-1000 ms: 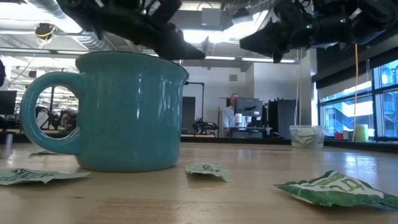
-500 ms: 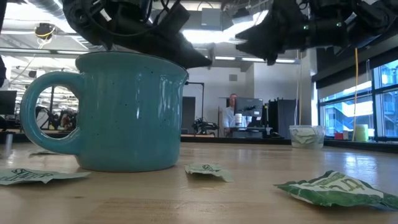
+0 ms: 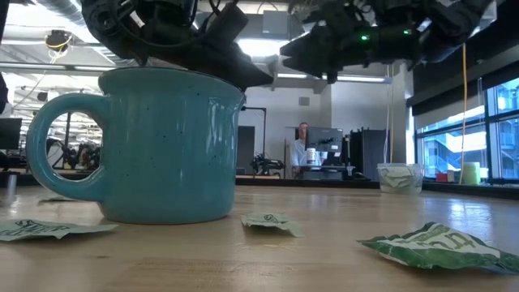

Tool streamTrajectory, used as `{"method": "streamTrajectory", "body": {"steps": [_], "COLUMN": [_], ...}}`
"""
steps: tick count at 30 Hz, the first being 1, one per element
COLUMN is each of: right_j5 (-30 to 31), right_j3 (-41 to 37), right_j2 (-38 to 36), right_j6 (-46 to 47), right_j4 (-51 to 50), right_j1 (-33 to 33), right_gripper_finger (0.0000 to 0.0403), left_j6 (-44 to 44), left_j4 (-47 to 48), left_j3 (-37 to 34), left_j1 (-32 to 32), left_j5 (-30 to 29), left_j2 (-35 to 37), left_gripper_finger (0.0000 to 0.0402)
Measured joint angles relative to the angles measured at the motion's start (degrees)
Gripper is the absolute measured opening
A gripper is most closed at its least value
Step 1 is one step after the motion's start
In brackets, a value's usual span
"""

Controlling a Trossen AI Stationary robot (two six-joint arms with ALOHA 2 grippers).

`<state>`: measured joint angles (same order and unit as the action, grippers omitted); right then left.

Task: Pick and place items into bin
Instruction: Put the stevia packet into the transparent bin

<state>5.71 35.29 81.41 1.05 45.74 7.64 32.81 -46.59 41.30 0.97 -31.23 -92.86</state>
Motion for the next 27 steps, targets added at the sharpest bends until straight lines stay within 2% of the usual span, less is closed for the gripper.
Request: {"method": "streamTrajectory", "body": {"steps": [7,14,18,27], "right_j5": [2.3,2.3,2.4,2.4], "right_j3": [5.7,6.7,6.7,6.7], "right_j2": [4.4,5.1,5.1,5.1], "right_j6": [-1.3,1.5,2.0,3.1], "right_j4": [-4.4,-5.0,-5.1,-5.1], "right_j1": [0.0,0.0,0.0,0.0], "right_gripper_finger": [0.0204,0.0178,0.0138,0.0018], "left_j6": [1.9,3.2,3.6,4.5], "left_j4": [0.0,0.0,0.0,0.1], "left_j3": [0.0,0.0,0.0,0.0], "left_j1": [-0.1,-0.1,-0.1,-0.1], "left_j5": [-2.0,-2.7,-2.7,-2.7], "left_j2": [0.0,0.0,0.0,0.0], "left_gripper_finger": [0.0002,0.0002,0.0003,0.0002]}}
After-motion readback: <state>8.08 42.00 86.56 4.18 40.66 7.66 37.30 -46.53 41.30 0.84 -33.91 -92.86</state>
